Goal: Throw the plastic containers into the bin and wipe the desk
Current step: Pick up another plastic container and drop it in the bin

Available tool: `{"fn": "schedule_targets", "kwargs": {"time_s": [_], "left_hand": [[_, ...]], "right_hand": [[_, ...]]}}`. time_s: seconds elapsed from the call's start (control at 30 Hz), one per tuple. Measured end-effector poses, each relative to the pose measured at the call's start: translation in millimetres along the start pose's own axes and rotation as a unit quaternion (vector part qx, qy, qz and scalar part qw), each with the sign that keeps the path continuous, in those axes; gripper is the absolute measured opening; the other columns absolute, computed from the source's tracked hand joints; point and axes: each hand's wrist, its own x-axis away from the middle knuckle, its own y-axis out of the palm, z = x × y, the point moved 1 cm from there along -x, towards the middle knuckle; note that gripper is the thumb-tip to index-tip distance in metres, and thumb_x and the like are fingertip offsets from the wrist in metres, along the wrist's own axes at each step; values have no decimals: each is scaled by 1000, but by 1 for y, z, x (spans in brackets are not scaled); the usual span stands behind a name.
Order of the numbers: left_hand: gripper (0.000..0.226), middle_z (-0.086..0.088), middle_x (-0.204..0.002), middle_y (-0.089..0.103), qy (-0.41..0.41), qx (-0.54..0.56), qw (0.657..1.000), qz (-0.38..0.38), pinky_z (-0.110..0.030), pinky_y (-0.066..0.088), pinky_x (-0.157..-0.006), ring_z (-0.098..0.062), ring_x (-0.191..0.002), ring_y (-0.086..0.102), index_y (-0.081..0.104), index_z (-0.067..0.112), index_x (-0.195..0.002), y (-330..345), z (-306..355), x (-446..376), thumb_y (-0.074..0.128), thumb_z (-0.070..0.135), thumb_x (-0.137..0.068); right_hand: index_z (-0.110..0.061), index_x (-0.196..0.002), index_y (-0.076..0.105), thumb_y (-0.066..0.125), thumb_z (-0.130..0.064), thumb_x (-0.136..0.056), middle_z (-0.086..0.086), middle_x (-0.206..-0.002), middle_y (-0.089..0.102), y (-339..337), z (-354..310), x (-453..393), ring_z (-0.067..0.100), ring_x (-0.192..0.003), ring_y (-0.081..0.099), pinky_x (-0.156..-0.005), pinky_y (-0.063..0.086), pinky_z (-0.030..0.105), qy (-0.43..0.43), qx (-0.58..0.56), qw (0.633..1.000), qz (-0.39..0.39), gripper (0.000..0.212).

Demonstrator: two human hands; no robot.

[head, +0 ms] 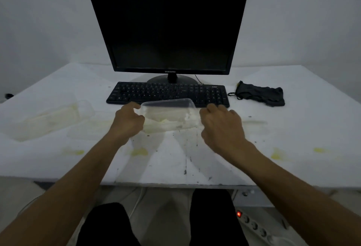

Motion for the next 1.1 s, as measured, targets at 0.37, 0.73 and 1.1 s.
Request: {"fn": "schedule_targets", "kwargs": {"time_s": [0.37, 0.73, 1.1], "left_hand": [[45, -20, -98, 64, -23, 24, 999, -17, -38, 57, -68, -23, -68, 62, 44, 11, -129, 12, 3, -2, 52, 0, -86], [47, -17, -85, 66, -17, 28, 998, -60, -29, 53, -56, -20, -62, 62, 48, 12, -131, 13, 9, 16, 50, -2, -86], [27, -10, -87, 64, 6, 61, 994, -87, -35, 53, -67, -22, -73, 62, 57, 11, -119, 20, 11, 29, 46, 17, -95]], "right_hand": [[-13, -81, 52, 57, -10, -83, 1, -74, 61, -51, 49, 5, 22, -63, 53, -50, 35, 28, 202, -165, 954, 146, 6], [-20, -99, 48, 64, -1, -81, 10, -80, 63, -37, 51, -2, 17, -73, 68, -66, 58, 30, 328, -613, 682, 227, 31], [-1, -113, 51, 54, 13, -84, 21, -86, 61, -1, 41, 4, 27, -74, 66, -64, 60, 29, 448, -786, 420, 66, 32]]}}
